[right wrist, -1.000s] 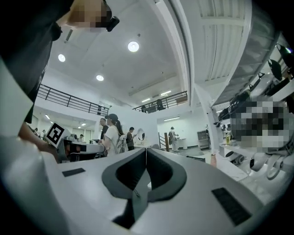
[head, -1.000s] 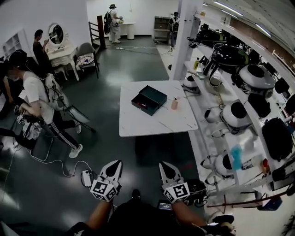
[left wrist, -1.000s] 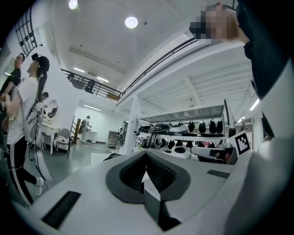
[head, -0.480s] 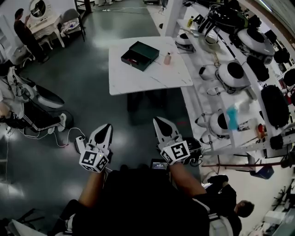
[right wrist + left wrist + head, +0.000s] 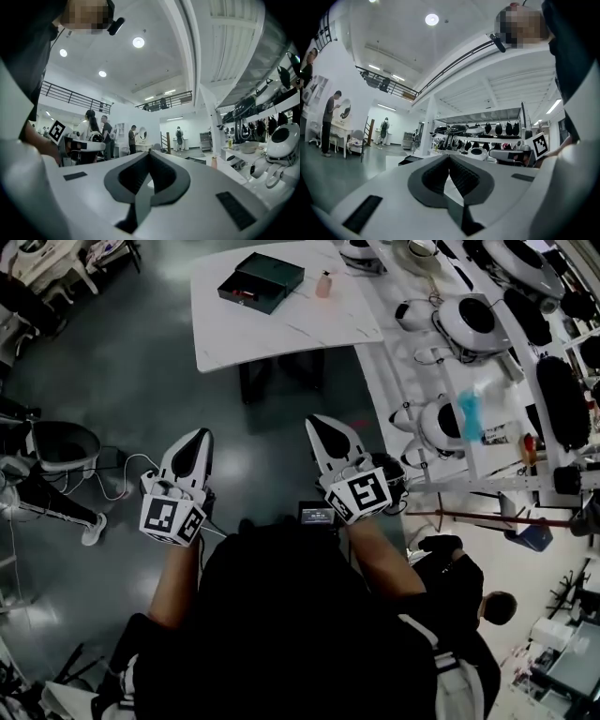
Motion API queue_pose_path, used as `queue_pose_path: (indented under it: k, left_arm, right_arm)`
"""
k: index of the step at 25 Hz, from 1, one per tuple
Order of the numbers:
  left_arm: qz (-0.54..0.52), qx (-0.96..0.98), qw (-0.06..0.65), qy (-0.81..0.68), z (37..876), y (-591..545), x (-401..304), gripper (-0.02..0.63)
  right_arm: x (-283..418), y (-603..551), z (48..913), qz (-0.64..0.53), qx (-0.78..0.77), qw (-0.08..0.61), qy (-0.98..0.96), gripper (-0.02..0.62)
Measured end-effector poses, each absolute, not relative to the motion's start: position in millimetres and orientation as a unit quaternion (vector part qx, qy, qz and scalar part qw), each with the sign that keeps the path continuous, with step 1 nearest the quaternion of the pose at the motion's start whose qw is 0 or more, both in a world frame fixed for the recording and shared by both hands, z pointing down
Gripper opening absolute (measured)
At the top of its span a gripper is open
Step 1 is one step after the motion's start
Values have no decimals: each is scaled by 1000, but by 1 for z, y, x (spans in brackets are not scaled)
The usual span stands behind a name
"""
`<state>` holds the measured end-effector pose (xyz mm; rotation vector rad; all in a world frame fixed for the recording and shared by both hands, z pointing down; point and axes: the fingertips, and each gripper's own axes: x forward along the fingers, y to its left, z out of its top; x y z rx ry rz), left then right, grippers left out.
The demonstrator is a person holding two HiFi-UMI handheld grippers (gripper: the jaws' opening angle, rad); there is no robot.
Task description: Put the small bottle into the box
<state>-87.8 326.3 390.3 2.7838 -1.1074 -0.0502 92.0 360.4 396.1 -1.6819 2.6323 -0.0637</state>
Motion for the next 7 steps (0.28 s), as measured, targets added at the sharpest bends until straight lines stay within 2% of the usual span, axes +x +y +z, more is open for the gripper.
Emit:
queue_pose_path:
  k: [7]
  left_arm:
    - [-14, 927, 80, -367, 404, 332, -83, 17]
  right_arm:
    - [91, 367, 405, -21, -533, 14, 846, 31]
